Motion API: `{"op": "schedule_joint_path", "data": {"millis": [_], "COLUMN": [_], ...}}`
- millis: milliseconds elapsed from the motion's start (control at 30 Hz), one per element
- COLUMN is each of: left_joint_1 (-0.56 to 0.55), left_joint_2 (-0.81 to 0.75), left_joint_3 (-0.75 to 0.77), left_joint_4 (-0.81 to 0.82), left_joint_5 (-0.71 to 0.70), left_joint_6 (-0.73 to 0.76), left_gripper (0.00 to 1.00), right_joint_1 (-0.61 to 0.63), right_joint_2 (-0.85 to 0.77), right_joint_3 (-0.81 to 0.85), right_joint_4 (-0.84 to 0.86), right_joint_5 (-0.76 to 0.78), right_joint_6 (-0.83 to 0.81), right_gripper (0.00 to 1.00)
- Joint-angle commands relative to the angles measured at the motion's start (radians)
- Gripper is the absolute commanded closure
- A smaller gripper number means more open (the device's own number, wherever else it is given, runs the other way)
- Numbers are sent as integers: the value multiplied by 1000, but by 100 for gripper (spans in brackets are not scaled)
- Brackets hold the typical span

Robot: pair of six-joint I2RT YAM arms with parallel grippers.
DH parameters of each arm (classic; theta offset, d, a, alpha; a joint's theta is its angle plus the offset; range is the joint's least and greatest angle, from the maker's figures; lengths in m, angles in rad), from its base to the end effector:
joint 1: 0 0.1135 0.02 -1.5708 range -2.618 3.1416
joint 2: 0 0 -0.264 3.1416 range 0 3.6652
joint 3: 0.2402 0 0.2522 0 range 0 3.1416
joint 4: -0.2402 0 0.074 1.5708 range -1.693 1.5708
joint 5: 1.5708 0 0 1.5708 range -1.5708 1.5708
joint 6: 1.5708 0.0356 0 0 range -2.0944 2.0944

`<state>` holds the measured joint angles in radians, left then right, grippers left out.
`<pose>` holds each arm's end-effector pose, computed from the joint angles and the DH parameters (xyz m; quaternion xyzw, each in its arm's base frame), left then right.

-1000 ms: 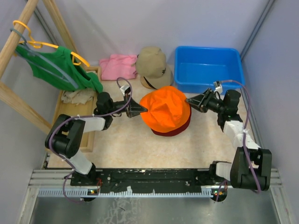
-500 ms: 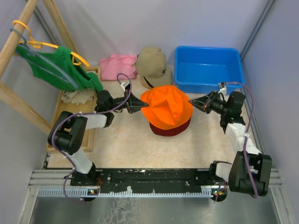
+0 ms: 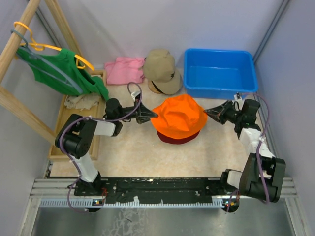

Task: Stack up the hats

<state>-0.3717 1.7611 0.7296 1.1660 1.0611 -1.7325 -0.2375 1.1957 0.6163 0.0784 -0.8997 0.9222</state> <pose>0.3034 -0.1516 0.2056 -0.0608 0.6809 -0.7291 0.0328 0.2451 -0.0306 0.2291 0.2391 0.7695 0.5065 0.3068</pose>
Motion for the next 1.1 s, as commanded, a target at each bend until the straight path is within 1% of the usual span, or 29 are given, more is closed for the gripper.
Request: {"op": "schedule_joint_path", "data": {"millis": [0,200,400,467,633,767,833,933,1000,1067], "left_joint_1": [0,-6,-18,-22,-31,-35,-36,-37,-37,-38], "left_joint_2": [59,180,294,319,307,262,238,222,210,194], "left_joint_3": [-77,-138,-116,-104,-101,-107,-115,-130,-146,-164], "left_joint_4": [157,417,544,610,624,623,619,615,617,614], "left_joint_5": [33,28,35,30,45,26,10,2,1,2], "left_joint_6": [-21,-147,-166,-192,-177,-176,-177,-183,-189,-190], "left_gripper": [97,98,99,98,93,89,87,87,87,88], "right_joint_1": [-19,-19,-4,11,33,32,25,10,0,-3], "right_joint_2": [27,36,76,87,69,-7,-62,-96,-98,-86], "right_joint_3": [8,-14,-31,-28,-25,1,0,-18,-32,-51], "right_joint_4": [-48,-130,-126,-134,-162,-176,-167,-126,-82,24], "right_joint_5": [67,126,197,216,225,199,193,156,125,67], "right_joint_6": [-99,-192,-226,-243,-272,-277,-258,-224,-203,-160], "right_gripper": [100,100,100,100,100,100,88,66,59,54]}}
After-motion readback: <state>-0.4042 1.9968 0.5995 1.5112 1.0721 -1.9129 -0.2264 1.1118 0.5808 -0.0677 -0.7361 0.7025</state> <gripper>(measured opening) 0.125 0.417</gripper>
